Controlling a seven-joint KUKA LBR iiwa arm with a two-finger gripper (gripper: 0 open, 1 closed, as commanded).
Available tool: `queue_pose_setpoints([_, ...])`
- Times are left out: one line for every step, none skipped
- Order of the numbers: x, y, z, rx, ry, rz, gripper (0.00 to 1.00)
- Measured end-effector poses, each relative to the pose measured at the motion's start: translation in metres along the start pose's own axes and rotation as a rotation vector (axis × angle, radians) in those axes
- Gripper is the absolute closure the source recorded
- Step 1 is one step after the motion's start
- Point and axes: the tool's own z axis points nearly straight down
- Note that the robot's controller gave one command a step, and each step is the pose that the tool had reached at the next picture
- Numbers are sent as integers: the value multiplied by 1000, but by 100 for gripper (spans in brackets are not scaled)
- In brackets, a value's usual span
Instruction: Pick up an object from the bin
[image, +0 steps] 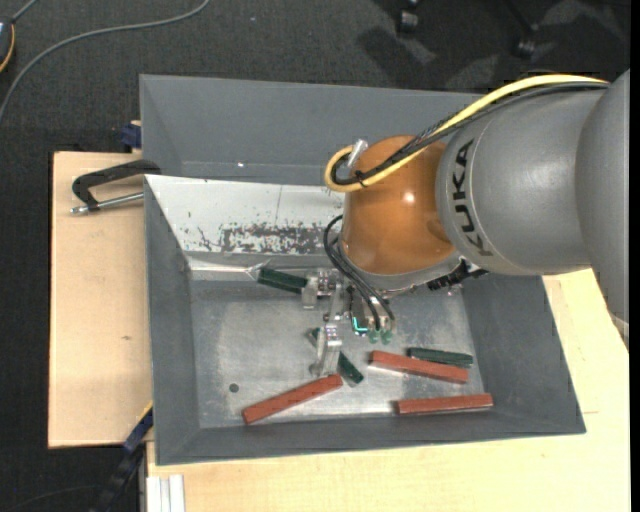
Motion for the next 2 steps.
queue_pose_setpoints([21,-80,73,3,-1,-257,0])
queue_pose_setpoints([18,-132,76,3,-7,-203,0])
